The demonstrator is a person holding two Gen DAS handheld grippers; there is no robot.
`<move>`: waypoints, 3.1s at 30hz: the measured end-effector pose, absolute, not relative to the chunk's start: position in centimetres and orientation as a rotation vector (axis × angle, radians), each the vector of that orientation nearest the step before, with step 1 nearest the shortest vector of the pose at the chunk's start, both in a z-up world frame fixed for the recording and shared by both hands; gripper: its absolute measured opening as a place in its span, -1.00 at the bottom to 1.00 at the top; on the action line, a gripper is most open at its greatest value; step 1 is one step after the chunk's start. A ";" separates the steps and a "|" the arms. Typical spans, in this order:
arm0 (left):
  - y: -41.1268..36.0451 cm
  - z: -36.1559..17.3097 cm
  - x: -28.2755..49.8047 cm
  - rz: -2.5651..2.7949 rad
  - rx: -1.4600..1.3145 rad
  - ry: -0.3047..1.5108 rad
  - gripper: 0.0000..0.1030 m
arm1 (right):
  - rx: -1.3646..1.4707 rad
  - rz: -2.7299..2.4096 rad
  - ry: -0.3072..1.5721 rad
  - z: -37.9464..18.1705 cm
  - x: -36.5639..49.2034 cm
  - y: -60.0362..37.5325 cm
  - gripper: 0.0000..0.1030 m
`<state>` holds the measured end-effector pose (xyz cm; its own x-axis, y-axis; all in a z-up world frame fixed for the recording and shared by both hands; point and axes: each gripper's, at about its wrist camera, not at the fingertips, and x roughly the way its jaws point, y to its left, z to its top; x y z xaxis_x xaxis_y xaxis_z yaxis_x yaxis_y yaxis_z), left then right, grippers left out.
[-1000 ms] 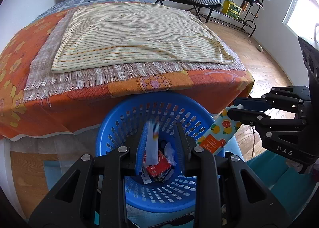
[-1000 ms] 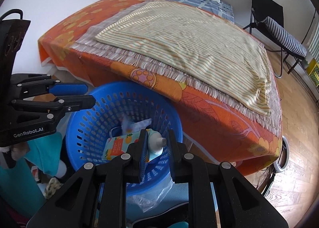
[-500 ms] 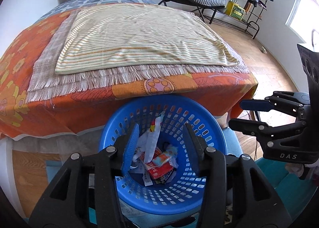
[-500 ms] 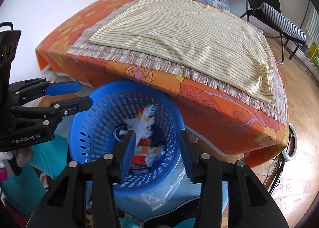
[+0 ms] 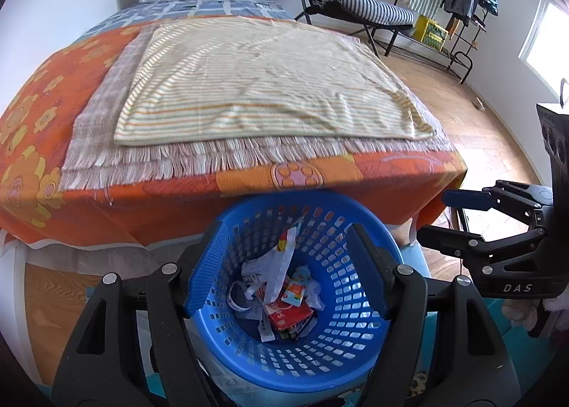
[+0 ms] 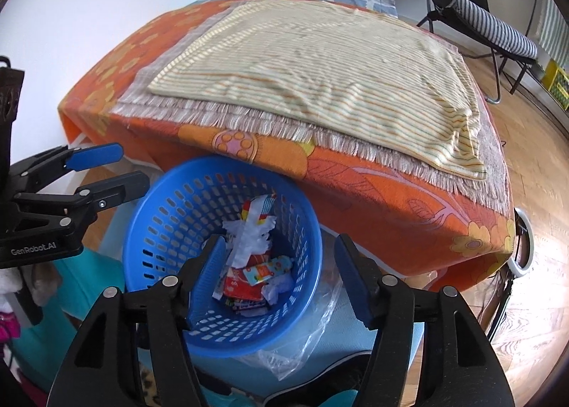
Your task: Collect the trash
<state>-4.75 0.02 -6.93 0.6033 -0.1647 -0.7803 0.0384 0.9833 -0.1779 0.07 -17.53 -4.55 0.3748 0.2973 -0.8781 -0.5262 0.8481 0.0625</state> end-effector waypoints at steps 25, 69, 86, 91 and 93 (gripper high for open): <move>0.3 -0.6 -1.1 -0.076 -0.146 0.793 0.74 | -0.112 0.482 0.934 -0.1 4.7 -19.3 0.36; 1.7 2.6 8.5 -0.039 -0.168 0.717 0.98 | 0.089 0.447 0.874 0.6 15.3 -19.2 0.36; 2.0 2.6 8.1 -0.034 -0.171 0.722 0.98 | 0.090 0.433 0.871 0.5 15.1 -19.4 0.37; 2.1 2.6 8.1 -0.033 -0.169 0.719 0.98 | 0.081 0.432 0.866 0.6 15.0 -19.3 0.37; 2.1 2.6 8.1 -0.034 -0.169 0.720 0.98 | 0.080 0.433 0.866 0.6 15.0 -19.4 0.37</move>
